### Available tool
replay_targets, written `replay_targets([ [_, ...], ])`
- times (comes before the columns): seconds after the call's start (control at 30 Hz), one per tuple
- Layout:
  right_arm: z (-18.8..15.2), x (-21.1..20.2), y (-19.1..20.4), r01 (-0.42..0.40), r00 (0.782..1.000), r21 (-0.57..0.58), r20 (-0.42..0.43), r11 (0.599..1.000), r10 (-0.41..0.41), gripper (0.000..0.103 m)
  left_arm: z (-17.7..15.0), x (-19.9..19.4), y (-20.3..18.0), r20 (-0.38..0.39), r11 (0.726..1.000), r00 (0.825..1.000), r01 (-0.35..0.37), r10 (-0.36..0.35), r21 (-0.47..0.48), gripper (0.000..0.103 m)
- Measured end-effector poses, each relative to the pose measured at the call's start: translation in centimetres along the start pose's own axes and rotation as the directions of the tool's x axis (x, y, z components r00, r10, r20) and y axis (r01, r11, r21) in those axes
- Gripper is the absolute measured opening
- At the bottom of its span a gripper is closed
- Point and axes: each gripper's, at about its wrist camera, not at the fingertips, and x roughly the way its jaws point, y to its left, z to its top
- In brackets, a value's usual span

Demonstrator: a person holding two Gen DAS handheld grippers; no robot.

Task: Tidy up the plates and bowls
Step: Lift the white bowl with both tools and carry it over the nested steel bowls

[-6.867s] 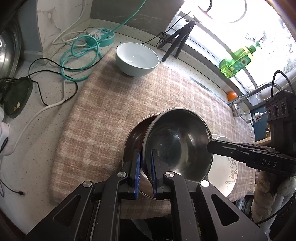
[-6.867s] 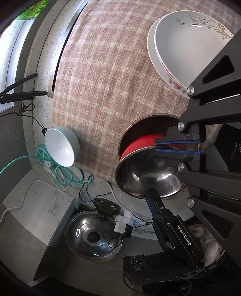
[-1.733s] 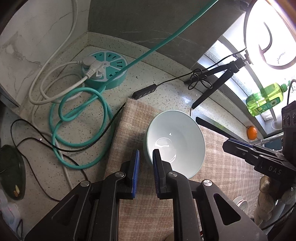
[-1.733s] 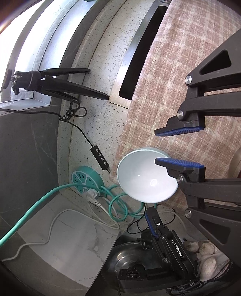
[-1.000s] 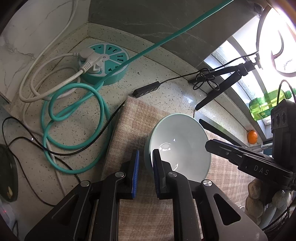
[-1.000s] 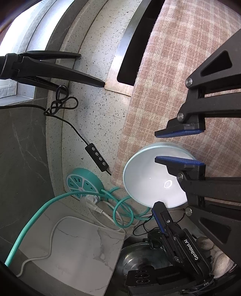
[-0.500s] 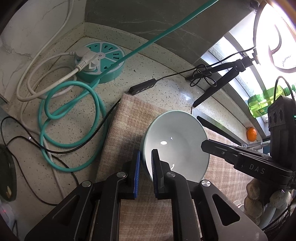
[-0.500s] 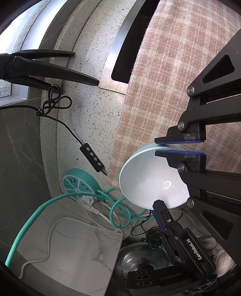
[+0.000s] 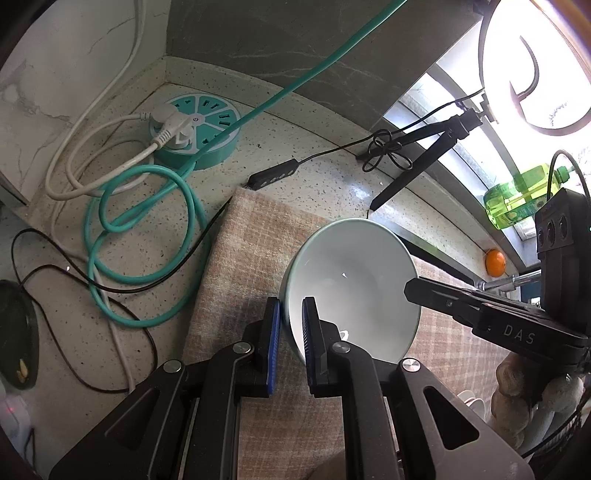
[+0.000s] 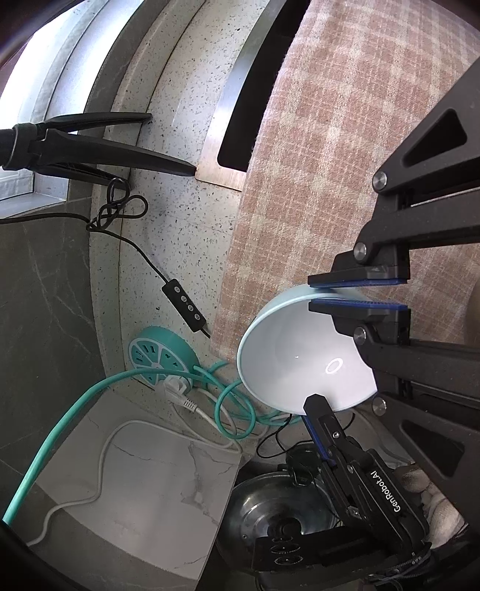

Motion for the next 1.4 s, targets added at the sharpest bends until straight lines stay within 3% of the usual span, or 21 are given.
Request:
replay_targets([
  [0.9, -5.2, -6.5, 1.0, -0.033, 0.998, -0.024, 0.049, 0.999, 0.035, 0.006, -4.2, -5.5, -3.8, 0.065, 0.999, 0.998, -0.003, 0.0, 0.044, 0.01],
  [1.4, -9.6, -8.6, 0.8, -0.042, 0.998, -0.038, 0.039, 0.998, 0.044, 0.006, -8.8, -7.4, -5.7, 0.069, 0.999, 0.998, 0.0, -0.003, 0.041, 0.01],
])
